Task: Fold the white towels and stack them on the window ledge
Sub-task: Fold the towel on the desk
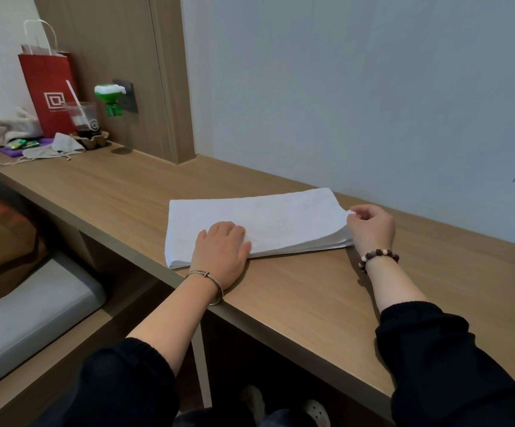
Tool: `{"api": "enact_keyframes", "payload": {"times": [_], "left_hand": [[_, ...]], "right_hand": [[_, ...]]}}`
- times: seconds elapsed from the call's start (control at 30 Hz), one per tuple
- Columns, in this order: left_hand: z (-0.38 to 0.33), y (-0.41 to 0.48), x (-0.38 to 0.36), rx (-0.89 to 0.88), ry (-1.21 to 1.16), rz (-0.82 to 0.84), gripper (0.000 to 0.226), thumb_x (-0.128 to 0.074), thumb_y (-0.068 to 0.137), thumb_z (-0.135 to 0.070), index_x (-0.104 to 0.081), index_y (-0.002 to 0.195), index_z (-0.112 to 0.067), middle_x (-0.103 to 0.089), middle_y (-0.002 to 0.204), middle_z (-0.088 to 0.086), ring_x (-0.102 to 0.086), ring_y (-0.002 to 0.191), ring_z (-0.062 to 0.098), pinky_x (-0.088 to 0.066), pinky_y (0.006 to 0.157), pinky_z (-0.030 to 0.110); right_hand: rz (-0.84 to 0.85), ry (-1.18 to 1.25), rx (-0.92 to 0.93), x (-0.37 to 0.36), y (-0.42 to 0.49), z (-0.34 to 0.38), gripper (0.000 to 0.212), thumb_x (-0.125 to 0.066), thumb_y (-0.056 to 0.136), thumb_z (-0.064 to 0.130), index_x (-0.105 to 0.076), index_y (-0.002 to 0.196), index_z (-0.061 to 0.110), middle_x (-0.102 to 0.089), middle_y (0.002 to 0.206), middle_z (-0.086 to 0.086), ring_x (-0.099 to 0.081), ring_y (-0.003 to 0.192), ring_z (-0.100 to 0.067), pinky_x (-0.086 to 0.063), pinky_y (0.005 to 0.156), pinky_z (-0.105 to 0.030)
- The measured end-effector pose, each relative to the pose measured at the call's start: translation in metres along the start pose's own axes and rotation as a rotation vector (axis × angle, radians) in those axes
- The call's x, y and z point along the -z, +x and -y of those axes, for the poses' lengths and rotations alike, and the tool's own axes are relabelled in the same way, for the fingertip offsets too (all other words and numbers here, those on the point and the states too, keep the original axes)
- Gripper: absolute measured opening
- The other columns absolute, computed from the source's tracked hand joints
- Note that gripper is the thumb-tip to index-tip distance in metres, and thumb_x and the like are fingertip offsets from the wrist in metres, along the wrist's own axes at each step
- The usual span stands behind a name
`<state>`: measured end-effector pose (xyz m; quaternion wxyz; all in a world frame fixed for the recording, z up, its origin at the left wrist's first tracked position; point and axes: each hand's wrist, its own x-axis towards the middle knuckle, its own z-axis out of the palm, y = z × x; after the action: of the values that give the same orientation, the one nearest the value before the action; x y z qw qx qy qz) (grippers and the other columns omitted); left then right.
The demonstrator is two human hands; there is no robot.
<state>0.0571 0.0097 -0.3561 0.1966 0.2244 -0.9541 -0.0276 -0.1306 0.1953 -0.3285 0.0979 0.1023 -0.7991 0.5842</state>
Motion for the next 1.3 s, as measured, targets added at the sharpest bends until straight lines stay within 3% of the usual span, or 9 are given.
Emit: {"api": "enact_keyframes", "payload": {"times": [0.17,0.33,0.5,0.67,0.83,1.0,1.1,1.17,1.3], "left_hand": [[-0.001,0.002,-0.004,0.076,0.082,0.187,0.050,-0.017,0.100,-0.044,-0.023,0.147,-0.027,-0.019,0.157,-0.002,-0.011,0.145,0.020,-0.013,0.115,0.050],[-0.003,0.004,-0.003,0.131,0.094,0.254,0.055,-0.009,0.098,-0.051,-0.009,0.150,-0.034,-0.006,0.160,-0.005,-0.001,0.147,0.021,-0.006,0.114,0.055],[-0.005,0.002,-0.002,0.170,0.114,0.270,0.057,-0.006,0.096,-0.055,-0.009,0.150,-0.037,-0.004,0.160,-0.007,0.000,0.147,0.022,-0.004,0.113,0.057],[-0.006,0.003,-0.003,0.176,0.127,0.281,0.057,-0.009,0.097,-0.056,-0.007,0.150,-0.037,-0.002,0.160,-0.006,0.001,0.147,0.022,-0.004,0.113,0.058],[-0.007,0.003,-0.002,0.178,0.129,0.283,0.057,-0.010,0.096,-0.056,-0.008,0.150,-0.037,-0.002,0.160,-0.006,0.000,0.147,0.023,-0.005,0.113,0.058],[-0.006,0.004,-0.002,0.170,0.136,0.298,0.057,-0.010,0.096,-0.056,-0.007,0.150,-0.037,-0.002,0.160,-0.006,-0.001,0.147,0.023,-0.005,0.113,0.058],[-0.006,0.004,-0.002,0.162,0.131,0.297,0.056,-0.012,0.096,-0.055,-0.011,0.149,-0.038,-0.006,0.160,-0.006,-0.005,0.146,0.022,-0.009,0.113,0.057],[-0.006,0.005,0.000,0.160,0.129,0.289,0.054,-0.016,0.096,-0.054,-0.022,0.146,-0.036,-0.019,0.156,-0.004,-0.015,0.143,0.022,-0.016,0.110,0.055],[-0.010,0.012,0.018,0.144,0.061,0.213,0.040,-0.024,0.096,-0.044,-0.057,0.104,-0.022,-0.055,0.110,0.000,-0.045,0.111,0.023,-0.035,0.083,0.038]], "right_hand": [[0.061,-0.048,-0.015,-0.005,0.005,-0.007,0.007,-0.062,0.082,0.006,-0.066,0.085,0.011,-0.062,0.085,-0.005,-0.055,0.075,-0.018,-0.039,0.068,-0.024],[-0.142,0.131,0.106,-0.014,0.002,0.004,0.010,-0.060,0.084,0.000,-0.067,0.083,0.007,-0.063,0.079,-0.009,-0.057,0.074,-0.017,-0.047,0.069,-0.026],[-0.038,-0.244,0.037,-0.012,0.004,-0.019,0.021,-0.049,0.088,0.002,-0.069,0.091,0.010,-0.067,0.097,-0.011,-0.061,0.089,-0.028,-0.039,0.069,-0.027],[0.029,-0.375,0.031,-0.008,0.005,-0.020,0.023,-0.048,0.089,0.006,-0.059,0.082,0.024,-0.064,0.100,-0.006,-0.059,0.092,-0.029,-0.046,0.071,-0.033],[0.042,-0.409,0.057,-0.003,0.004,-0.018,0.023,-0.046,0.087,0.002,-0.062,0.085,0.019,-0.063,0.104,-0.008,-0.058,0.096,-0.029,-0.049,0.075,-0.035],[0.115,-0.740,0.119,-0.007,-0.003,-0.009,0.025,-0.046,0.088,0.002,-0.064,0.097,0.016,-0.051,0.117,-0.008,-0.045,0.109,-0.031,-0.046,0.088,-0.041],[0.149,-0.722,0.420,-0.012,-0.012,-0.001,0.026,-0.047,0.087,0.002,-0.064,0.102,0.015,-0.051,0.112,-0.005,-0.045,0.109,-0.029,-0.037,0.082,-0.034],[0.306,-0.805,0.540,-0.020,-0.018,0.003,0.023,-0.043,0.091,0.012,-0.066,0.094,0.014,-0.057,0.098,-0.004,-0.053,0.099,-0.027,-0.036,0.073,-0.030],[0.385,-1.004,0.385,-0.021,-0.029,0.020,0.034,-0.040,0.093,0.028,-0.049,0.064,0.013,-0.051,0.066,0.000,-0.053,0.065,-0.021,-0.034,0.053,-0.025]]}}
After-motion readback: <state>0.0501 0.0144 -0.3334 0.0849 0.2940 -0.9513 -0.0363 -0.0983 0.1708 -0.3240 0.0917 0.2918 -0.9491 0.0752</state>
